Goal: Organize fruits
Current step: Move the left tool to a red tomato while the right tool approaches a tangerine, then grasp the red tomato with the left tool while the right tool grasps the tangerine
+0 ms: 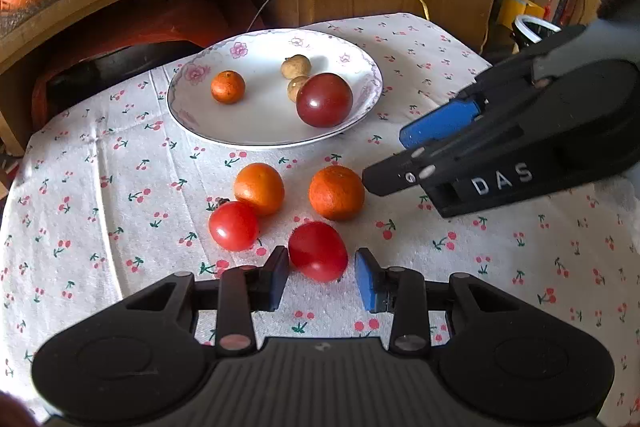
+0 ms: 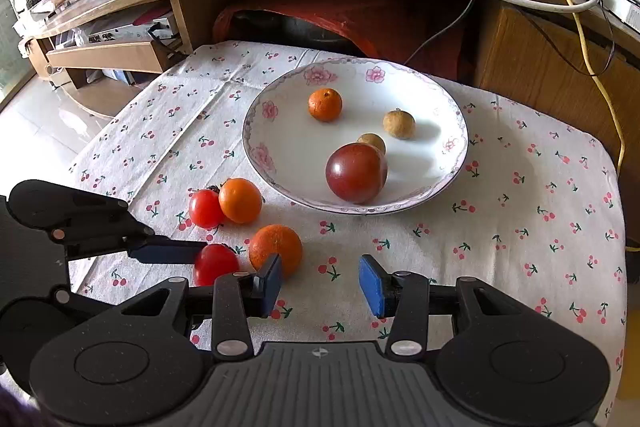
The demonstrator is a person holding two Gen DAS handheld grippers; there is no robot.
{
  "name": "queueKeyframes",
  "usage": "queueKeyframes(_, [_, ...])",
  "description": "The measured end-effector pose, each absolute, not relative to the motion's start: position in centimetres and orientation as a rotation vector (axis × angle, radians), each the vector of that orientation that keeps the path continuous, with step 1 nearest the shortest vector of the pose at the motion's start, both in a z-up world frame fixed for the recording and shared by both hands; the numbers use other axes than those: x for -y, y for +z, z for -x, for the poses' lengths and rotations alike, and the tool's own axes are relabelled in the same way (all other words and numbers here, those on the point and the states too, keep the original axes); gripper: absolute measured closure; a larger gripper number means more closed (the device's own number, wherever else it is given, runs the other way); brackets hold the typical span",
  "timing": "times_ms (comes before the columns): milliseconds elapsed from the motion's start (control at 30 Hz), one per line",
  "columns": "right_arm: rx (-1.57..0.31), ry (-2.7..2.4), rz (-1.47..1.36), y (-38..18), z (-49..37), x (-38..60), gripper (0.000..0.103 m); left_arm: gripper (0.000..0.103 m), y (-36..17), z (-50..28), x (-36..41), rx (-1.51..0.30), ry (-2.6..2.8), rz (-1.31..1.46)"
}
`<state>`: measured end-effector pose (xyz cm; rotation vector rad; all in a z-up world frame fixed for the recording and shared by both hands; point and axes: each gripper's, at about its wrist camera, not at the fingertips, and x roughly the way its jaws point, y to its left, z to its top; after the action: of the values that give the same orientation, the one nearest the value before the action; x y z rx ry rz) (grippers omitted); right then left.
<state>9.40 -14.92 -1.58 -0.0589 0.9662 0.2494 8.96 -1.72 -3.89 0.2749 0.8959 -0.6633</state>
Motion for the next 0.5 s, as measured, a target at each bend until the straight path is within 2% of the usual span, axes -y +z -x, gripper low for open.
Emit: queueKeyframes(500, [-0.968, 0.290, 0.057, -1.53, -9.63, 14.09, 0.063, 0.061, -3.04, -8.36, 0.88, -0.875, -0.652, -0.289])
